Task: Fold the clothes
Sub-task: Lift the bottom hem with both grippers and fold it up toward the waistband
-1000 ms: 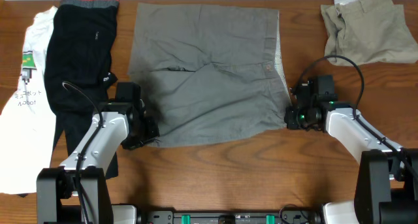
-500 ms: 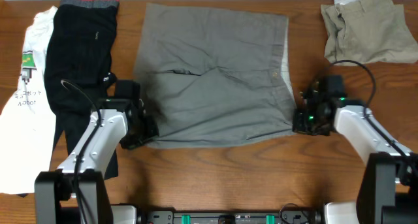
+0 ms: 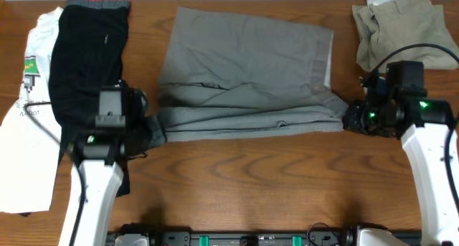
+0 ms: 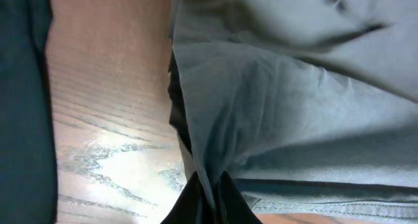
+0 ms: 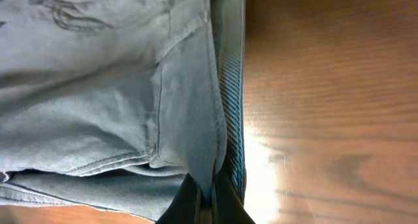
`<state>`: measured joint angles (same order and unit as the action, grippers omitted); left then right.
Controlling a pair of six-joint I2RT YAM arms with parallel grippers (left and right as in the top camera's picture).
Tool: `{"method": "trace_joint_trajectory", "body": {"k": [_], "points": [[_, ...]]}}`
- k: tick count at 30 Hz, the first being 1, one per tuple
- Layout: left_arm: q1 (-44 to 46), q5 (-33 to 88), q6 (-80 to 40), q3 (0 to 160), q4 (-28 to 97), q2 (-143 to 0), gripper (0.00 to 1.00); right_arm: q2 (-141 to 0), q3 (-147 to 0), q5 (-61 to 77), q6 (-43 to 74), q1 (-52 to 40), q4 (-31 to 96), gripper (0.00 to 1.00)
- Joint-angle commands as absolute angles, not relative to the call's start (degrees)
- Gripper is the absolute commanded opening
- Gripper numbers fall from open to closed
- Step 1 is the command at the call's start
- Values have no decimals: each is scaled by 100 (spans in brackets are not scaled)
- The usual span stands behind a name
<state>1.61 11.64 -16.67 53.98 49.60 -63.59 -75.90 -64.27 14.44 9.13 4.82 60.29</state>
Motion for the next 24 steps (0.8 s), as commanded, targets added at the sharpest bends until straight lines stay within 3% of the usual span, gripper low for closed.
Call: {"method": "trace_joint_trajectory", "body": {"k": [1, 15, 24], "points": [[132, 974, -1656, 5511, 5011, -5841, 6, -7242, -6602, 1232, 1072, 582, 6184, 1], [139, 980, -1538, 5511, 5092, -4051, 6, -5830, -6606, 1234, 1267, 582, 7059, 1], [137, 974, -886, 5465, 4602, -4224, 6, -5736, -6578, 1037, 1328, 582, 6608, 1]]}}
